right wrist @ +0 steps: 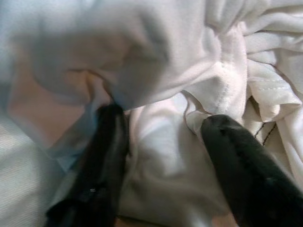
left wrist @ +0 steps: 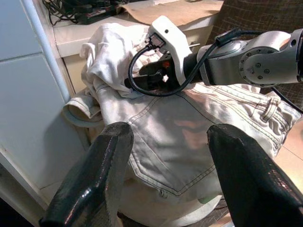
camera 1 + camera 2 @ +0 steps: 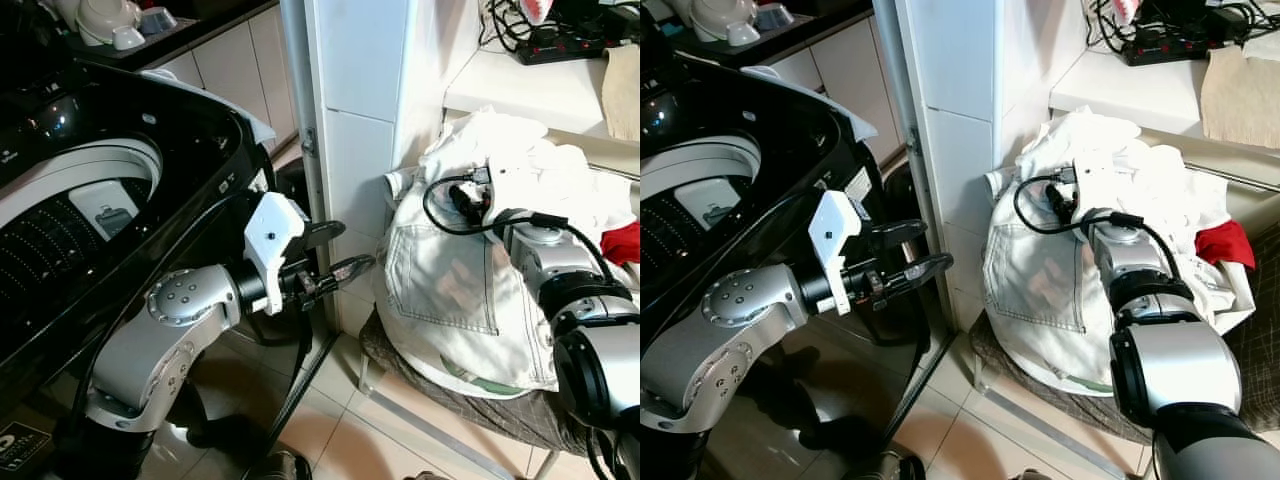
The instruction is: Clothes washing
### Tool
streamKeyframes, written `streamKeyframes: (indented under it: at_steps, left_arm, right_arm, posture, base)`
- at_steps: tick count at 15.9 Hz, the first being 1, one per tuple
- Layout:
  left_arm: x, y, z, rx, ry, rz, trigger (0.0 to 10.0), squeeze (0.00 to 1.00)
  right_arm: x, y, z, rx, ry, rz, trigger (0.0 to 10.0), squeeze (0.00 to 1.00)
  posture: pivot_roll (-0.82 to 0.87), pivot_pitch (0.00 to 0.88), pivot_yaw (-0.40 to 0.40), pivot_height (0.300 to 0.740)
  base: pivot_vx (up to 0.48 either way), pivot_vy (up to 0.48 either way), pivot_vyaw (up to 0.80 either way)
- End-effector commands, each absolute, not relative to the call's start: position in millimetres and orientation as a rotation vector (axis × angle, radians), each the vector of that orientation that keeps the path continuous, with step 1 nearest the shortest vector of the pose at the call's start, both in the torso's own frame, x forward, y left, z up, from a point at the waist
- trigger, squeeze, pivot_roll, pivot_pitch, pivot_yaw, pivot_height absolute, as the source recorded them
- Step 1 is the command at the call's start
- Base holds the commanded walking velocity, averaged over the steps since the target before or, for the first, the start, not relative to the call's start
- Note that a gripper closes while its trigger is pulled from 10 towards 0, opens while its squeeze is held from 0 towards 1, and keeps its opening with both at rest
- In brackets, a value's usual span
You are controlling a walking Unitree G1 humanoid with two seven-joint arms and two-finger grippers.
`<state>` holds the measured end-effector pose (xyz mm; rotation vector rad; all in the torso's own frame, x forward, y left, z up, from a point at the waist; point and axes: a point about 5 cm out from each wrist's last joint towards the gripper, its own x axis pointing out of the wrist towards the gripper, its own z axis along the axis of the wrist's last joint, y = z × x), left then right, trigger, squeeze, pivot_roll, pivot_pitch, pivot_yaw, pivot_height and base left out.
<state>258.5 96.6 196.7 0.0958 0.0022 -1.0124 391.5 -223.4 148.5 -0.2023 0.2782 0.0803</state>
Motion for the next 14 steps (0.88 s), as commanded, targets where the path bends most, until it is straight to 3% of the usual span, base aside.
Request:
streamKeyframes:
  at_steps: [1, 10, 14]
  left_arm:
    - [260, 100, 200, 0.104, 0.004, -0.993, 10.0, 0.0]
    - [261, 98, 199, 0.089, 0.006, -0.988, 10.0, 0.0]
    - [267, 97, 201, 0.073, -0.014, -0.963, 10.0, 0.0]
  right_arm:
    - [391, -220, 144, -0.196, 0.316, 0.096, 0.0, 0.0]
    - [389, -228, 143, -0.184, 0.345, 0.081, 0.0, 0.0]
    - [393, -235, 159, -0.084, 0.265, 0.056, 0.0, 0.0]
  posture:
    - [0.12, 0.1, 0.127, 0.74]
    - [0.11, 0.083, 0.123, 0.74]
    - [0.08, 0.054, 0.12, 0.74]
  base:
    - [0.0, 0.0, 0.0]
    - [0.0, 0.0, 0.0]
    - [0.0, 0.0, 0.0]
